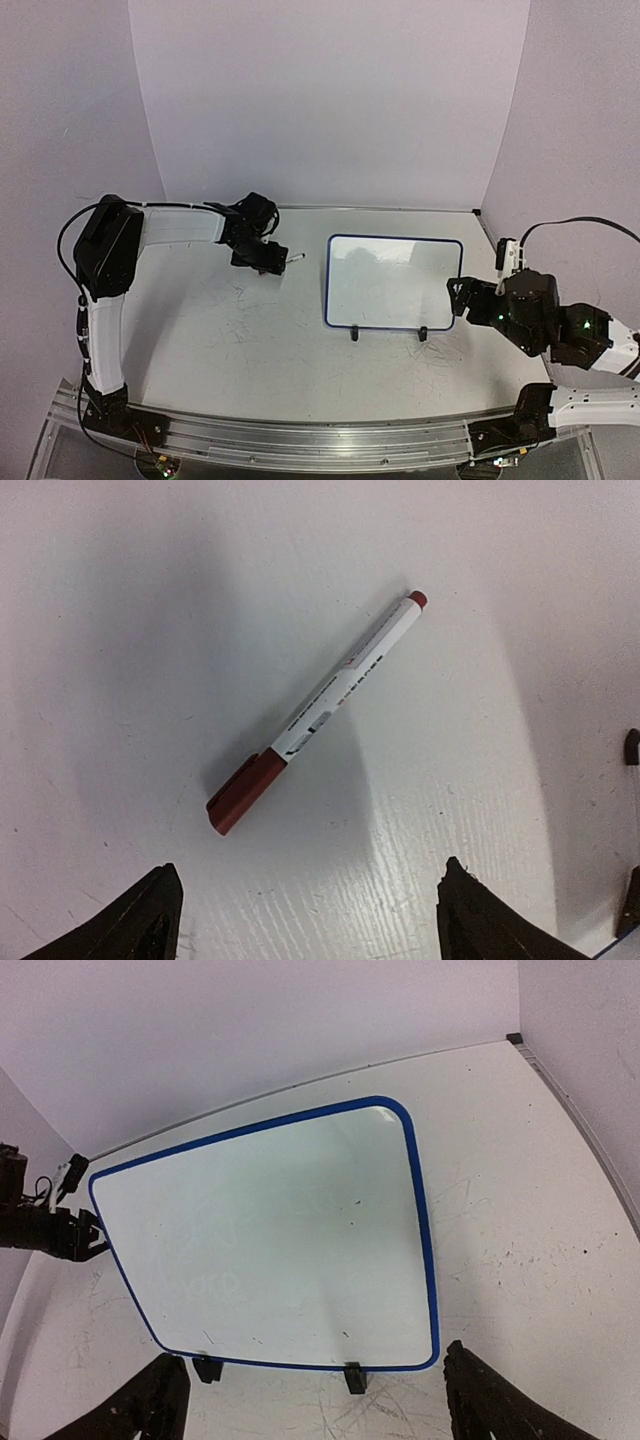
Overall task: Write a sentence on the whiteboard
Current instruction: Move the whiteboard marker to the center of the board, then pick up the whiteboard marker from the center of the board, then pass from the left arm to the right
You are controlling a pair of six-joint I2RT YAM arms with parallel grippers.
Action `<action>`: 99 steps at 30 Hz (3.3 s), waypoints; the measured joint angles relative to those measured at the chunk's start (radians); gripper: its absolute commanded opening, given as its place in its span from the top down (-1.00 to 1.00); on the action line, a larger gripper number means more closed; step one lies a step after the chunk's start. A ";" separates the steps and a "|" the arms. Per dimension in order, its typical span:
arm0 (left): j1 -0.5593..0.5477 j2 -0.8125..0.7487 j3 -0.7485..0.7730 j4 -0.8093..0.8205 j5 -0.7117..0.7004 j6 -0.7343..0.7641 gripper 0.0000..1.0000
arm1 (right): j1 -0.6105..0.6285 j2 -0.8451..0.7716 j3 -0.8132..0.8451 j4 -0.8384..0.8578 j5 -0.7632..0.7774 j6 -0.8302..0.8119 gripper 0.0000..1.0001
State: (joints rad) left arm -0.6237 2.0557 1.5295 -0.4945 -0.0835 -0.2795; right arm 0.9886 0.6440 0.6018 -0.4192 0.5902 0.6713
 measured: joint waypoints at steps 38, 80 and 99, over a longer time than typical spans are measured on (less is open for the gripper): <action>-0.019 -0.198 -0.317 -0.007 -0.148 -0.007 1.00 | 0.004 0.179 0.157 0.097 -0.065 -0.249 -0.97; -0.485 -0.707 -0.555 0.223 0.433 0.166 1.00 | -0.172 0.754 0.396 0.224 -1.463 -0.277 -0.36; -0.492 -0.660 -0.527 0.221 0.437 0.179 1.00 | -0.170 0.757 0.236 0.507 -1.494 -0.110 0.59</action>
State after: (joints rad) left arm -1.1159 1.3953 1.0023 -0.2737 0.3537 -0.1004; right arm 0.8186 1.4005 0.8381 0.0875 -0.9038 0.5614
